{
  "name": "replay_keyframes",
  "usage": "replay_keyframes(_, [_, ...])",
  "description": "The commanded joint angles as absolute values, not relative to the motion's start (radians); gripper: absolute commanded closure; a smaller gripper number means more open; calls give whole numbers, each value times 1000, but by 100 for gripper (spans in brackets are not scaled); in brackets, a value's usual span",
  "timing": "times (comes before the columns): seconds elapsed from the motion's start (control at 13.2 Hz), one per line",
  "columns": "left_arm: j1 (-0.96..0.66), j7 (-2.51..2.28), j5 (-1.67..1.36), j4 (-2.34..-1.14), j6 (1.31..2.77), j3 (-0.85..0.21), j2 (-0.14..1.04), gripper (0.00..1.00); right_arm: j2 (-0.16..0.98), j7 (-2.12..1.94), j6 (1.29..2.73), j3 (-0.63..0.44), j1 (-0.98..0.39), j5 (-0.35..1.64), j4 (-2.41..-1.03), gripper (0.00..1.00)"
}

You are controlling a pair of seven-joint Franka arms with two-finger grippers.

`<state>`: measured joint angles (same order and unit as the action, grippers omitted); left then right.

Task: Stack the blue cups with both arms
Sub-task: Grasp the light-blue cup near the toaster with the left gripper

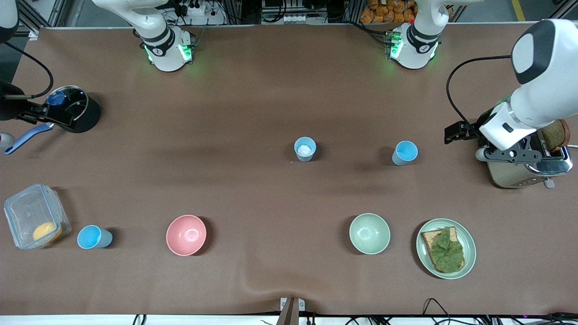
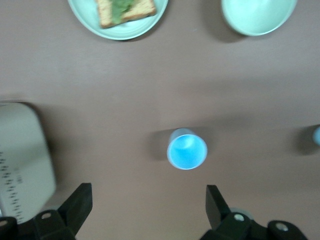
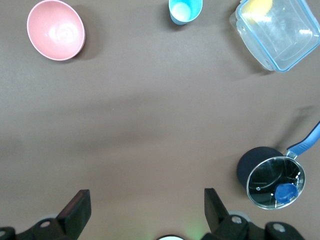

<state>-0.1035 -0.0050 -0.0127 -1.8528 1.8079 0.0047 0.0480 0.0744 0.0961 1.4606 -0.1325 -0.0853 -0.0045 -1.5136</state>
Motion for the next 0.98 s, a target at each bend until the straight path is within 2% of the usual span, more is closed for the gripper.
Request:
replay_keyframes(0.0, [-106,-35,37,-1923,1848,-46,29,0,26,104,1480,-113,-61,-12,-1559,0])
replay_keyframes(0.38, [-141,-213,34,-2140,2187,-127,57,0,31,55,1483,-114,-51,-9,-1559,0])
replay_keyframes(0.91, [-196,-245,-43,-2229,2433,-127,213,0,35,-12,1483,-112,-49,-9,-1555,0])
